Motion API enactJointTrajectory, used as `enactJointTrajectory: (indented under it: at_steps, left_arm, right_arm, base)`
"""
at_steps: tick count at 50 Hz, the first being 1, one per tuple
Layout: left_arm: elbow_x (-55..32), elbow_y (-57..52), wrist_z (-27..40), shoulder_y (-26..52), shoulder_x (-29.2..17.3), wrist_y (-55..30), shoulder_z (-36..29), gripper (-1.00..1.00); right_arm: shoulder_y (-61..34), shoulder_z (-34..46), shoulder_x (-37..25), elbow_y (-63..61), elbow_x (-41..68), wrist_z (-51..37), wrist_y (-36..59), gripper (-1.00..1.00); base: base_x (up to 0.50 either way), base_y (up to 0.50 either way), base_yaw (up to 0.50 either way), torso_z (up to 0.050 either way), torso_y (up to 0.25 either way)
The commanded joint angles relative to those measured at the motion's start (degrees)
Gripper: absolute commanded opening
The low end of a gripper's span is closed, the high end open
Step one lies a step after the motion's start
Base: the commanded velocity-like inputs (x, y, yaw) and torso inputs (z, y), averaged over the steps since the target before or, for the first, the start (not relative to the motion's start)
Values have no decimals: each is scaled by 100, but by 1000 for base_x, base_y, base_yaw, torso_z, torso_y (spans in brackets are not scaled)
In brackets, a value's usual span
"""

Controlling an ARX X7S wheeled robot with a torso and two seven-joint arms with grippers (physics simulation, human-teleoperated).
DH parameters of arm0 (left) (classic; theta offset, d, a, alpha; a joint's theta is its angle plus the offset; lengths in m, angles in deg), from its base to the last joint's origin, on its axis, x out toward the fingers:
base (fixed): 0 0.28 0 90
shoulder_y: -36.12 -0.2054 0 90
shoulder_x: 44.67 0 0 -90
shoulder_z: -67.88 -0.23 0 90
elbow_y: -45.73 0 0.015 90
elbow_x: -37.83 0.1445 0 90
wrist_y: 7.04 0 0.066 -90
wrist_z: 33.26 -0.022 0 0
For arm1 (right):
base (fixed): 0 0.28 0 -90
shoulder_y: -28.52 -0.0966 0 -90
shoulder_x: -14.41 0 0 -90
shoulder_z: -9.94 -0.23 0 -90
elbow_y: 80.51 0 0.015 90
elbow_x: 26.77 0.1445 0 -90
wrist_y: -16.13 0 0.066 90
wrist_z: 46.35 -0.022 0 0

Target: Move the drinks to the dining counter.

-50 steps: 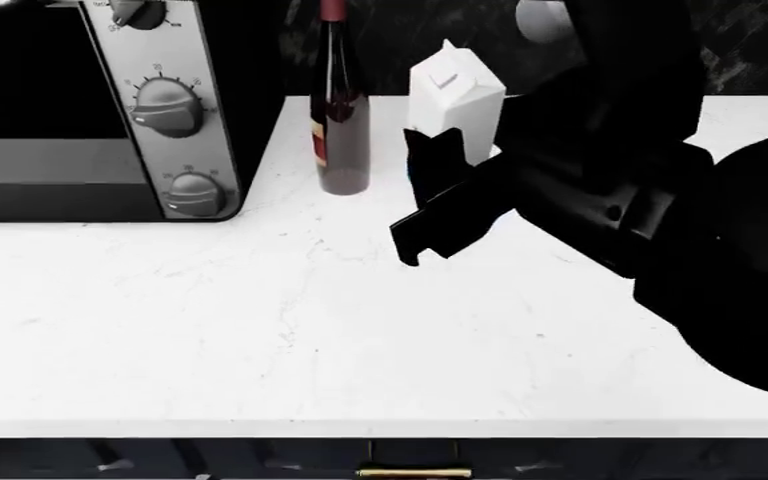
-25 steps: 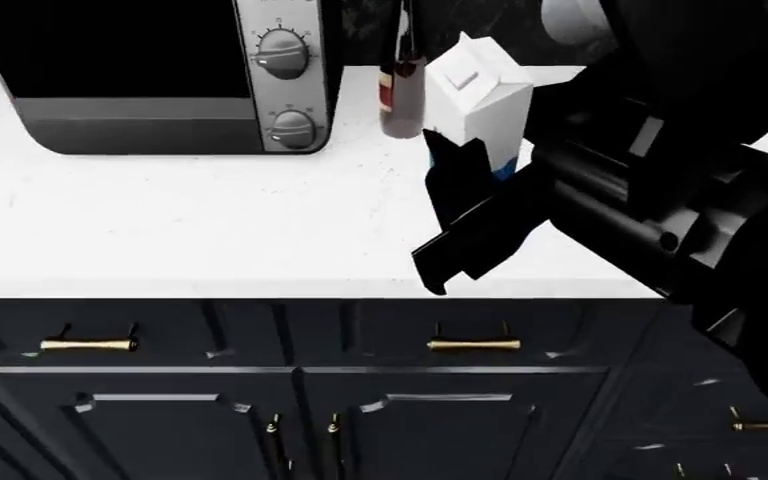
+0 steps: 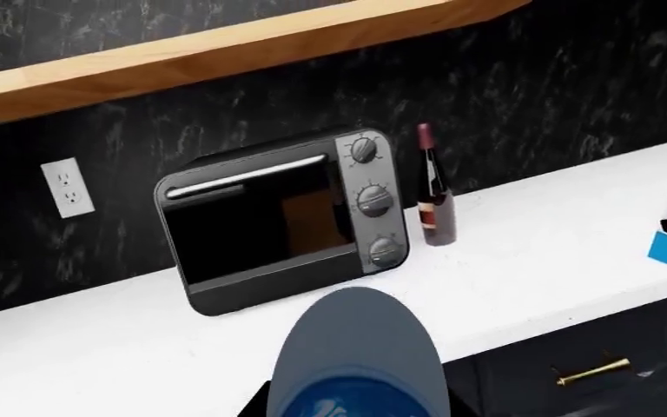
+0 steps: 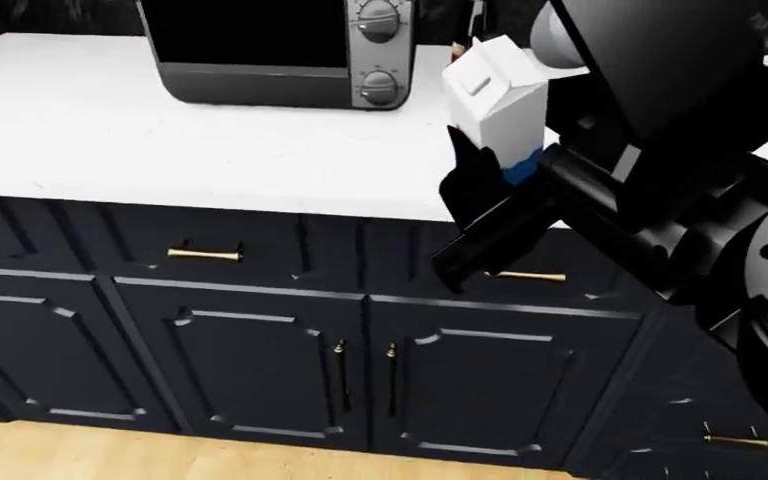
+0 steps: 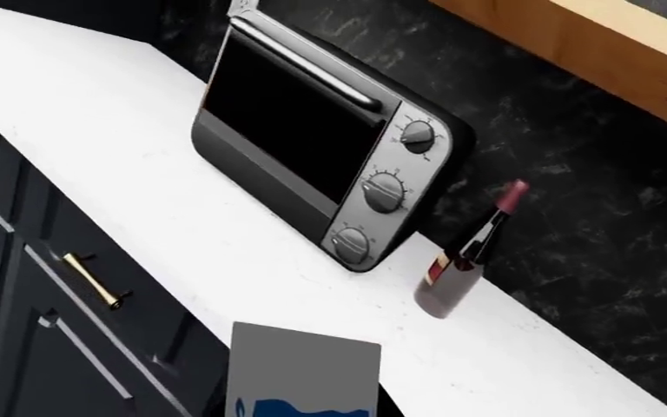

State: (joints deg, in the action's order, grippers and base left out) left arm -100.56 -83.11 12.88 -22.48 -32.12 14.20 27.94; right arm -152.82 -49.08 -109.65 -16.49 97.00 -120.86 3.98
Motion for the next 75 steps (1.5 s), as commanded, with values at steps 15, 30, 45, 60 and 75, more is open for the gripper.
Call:
enactJointTrajectory:
  at_steps: [15,30,45,60,75]
  left_arm:
    - [-26,30,-141,92,-425,291,-131,-100]
    - [29,15,-157,111,-271,263,-113,-100]
    - [49,22,-186,135,-280,284,-118,-100]
    - [89,-32,-200,124,-266,313,-174,-100]
    - [164,-61,-247,122,-261,349,-247,-100]
  right_arm:
    - [-465,317,-83,-121,-134,-166,41,-100]
    - [-705,523,-203,-235,107,-271,-123,-100]
    - [-688,571,-359,-356,143,-231,-229,-100]
    - [-624,627,-430,-478,110,-159,-297,-100]
    - [-659,714,-481,-512,101,-97,-337,-100]
  base:
    - [-3,0,303,1,1]
    - [0,0,500,1,1]
    - [0,0,500,1,1]
    - [0,0,500,1,1]
    - [0,0,500,1,1]
